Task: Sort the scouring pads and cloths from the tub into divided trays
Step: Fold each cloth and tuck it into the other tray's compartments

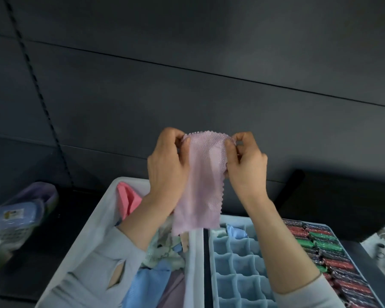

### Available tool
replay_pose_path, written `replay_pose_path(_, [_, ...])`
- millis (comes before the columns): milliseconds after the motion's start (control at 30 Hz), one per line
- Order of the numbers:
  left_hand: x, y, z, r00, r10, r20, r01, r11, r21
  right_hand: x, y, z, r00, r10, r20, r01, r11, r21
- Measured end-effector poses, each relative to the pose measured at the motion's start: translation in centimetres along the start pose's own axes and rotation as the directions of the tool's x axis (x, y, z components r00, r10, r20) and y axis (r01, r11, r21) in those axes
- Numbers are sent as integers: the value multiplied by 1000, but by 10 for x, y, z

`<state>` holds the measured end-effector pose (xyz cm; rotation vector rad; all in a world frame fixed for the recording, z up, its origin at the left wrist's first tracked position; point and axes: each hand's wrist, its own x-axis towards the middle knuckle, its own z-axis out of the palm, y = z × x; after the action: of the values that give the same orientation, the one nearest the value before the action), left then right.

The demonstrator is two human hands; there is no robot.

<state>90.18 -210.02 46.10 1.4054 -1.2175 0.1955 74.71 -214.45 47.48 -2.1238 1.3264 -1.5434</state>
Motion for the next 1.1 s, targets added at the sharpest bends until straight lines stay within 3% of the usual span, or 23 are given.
replay_pose_path(167, [-9,19,2,996,26,85,-16,992,-124,-14,-20,4,994,-44,98,28,987,158])
replay_pose_path(300, [-10,22,1,987,32,155,13,958,-285,-16,-30,1,992,12,123,-54,938,342])
replay_pose_path(500, [-6,29,-5,950,-79,304,233,827,-512,-16,-25,-1,984,-7,180,-72,900,431])
replay_pose_path(667, [0,17,-3,933,-118,339,293,796,-530,-13,-16,-5,933,-22,358,-214,766,606])
replay_pose_path(767, [3,15,-5,914,-109,391,328,767,-552,-8,-2,-7,945,23,327,-231,756,613])
replay_pose_path(833, [9,18,-10,864,-139,484,444,664,-602,-7,9,-8,914,67,401,-313,744,590])
replay_pose_path(967, [19,22,-17,759,-197,620,642,378,-667,-18,20,-6,720,93,688,-537,702,467])
replay_pose_path(1033, [22,21,-16,746,-293,598,666,311,-678,-27,21,-1,695,109,711,-574,679,457])
replay_pose_path(1100, [23,12,-13,686,-401,607,716,226,-660,-34,21,4,698,152,700,-594,670,446])
